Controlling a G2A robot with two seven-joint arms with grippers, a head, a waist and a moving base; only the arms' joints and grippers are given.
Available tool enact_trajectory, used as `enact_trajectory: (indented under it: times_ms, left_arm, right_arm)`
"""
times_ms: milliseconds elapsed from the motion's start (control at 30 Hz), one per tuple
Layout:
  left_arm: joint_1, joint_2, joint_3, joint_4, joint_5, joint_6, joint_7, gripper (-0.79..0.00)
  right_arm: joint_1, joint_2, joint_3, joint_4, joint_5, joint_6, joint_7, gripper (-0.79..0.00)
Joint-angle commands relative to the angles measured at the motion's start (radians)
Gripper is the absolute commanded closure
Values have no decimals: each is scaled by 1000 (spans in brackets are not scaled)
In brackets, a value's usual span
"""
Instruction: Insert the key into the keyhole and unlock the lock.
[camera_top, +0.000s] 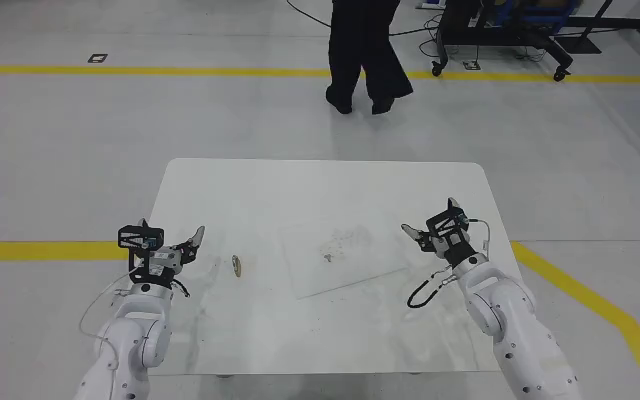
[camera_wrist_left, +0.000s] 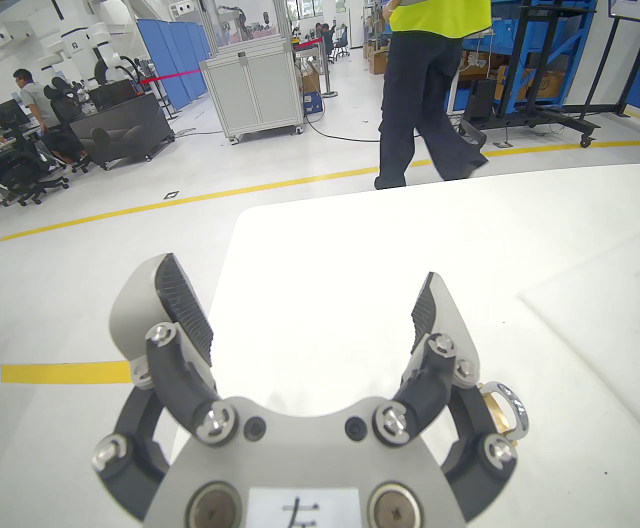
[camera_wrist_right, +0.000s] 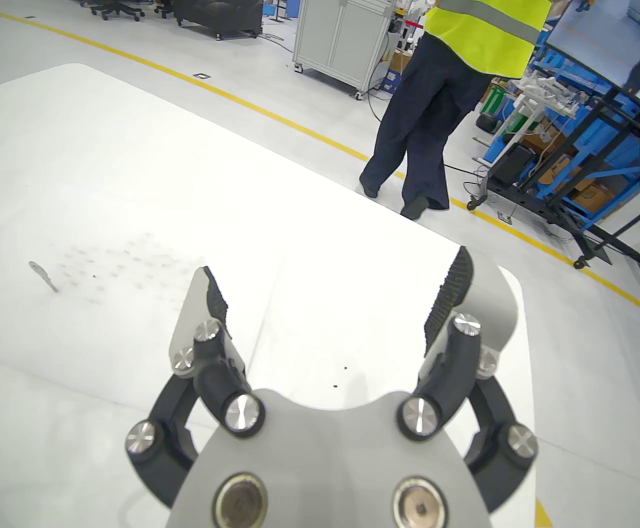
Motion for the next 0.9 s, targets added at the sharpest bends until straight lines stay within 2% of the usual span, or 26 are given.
enact_trajectory:
  times_ms: [0,233,433,600,867]
  left_arm:
    - [0,0,0,0,0,0,0,-785]
    - [0,0,0,0,0,0,0,-785]
    - [0,0,0,0,0,0,0,-785]
    - [0,0,0,0,0,0,0,-785]
    - [0,0,0,0,0,0,0,-785]
  right_arm:
    - [9,0,-11,3,-2,-19,6,-785]
    - [106,-1,-92,77,31,-235,76,-785]
    - [212,-17,-214,166,29,-296,136,-785]
    - [276,-25,-269,217,40,-358,161,-785]
    - [289,-25,-273,221,16,-350,184,-785]
